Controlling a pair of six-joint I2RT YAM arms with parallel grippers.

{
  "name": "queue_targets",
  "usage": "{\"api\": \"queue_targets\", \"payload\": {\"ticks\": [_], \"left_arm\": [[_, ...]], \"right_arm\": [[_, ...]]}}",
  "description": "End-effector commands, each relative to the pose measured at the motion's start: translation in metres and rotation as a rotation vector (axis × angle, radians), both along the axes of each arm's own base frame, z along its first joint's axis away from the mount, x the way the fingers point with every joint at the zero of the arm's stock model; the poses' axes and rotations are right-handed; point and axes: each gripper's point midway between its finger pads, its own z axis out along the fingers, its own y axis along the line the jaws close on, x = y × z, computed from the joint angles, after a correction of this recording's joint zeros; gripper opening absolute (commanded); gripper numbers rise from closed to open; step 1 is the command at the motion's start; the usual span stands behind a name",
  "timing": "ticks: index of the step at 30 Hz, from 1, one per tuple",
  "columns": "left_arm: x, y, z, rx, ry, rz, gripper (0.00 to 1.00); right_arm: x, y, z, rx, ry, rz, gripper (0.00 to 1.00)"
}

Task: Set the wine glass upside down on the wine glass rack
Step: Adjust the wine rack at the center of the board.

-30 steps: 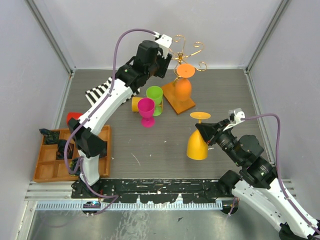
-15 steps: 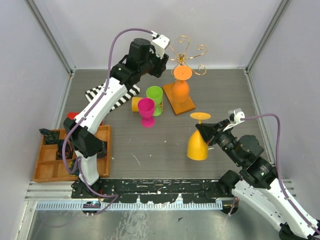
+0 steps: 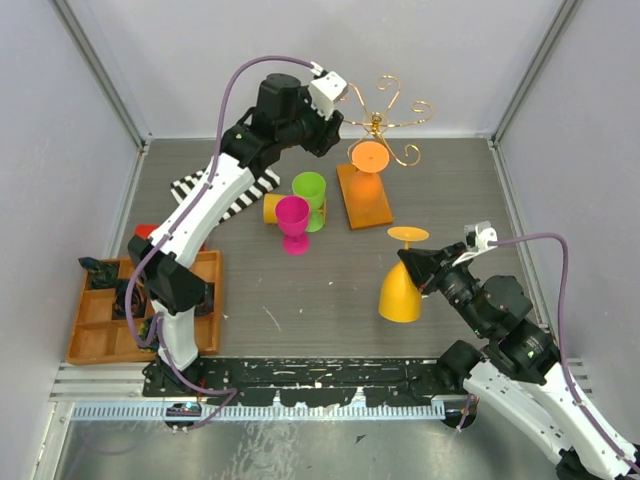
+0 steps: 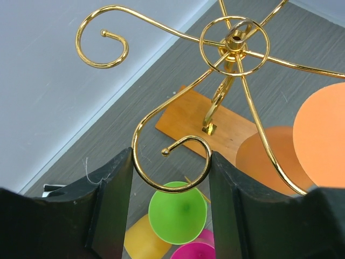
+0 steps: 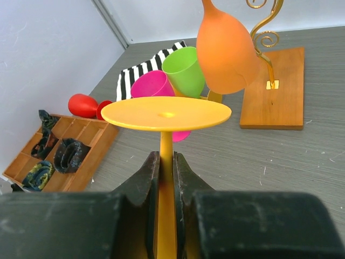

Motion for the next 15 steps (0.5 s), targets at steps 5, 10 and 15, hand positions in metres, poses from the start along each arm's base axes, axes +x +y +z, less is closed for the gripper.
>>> {"api": "queue_targets", "payload": {"ticks": [5,10,15], "left_arm": [[-0.013,-0.024,0.005,-0.033,0.047,-0.118,0.32],[-0.006,-0.030,0.003,-0.038,0.049,-0.120,0.32],[0.000,-0.034,0.001,-0.038,0.042,-0.123,0.32]], "right_arm": [[-0.003,-0.010,0.023,0.028,-0.052,-0.030,0.01],[-0.004,-0.013,0.022,0.021,-0.050,-0.041,0.01],[-0.003,-0.019,0.022,0.013,-0.049,-0.068,0.01]]}}
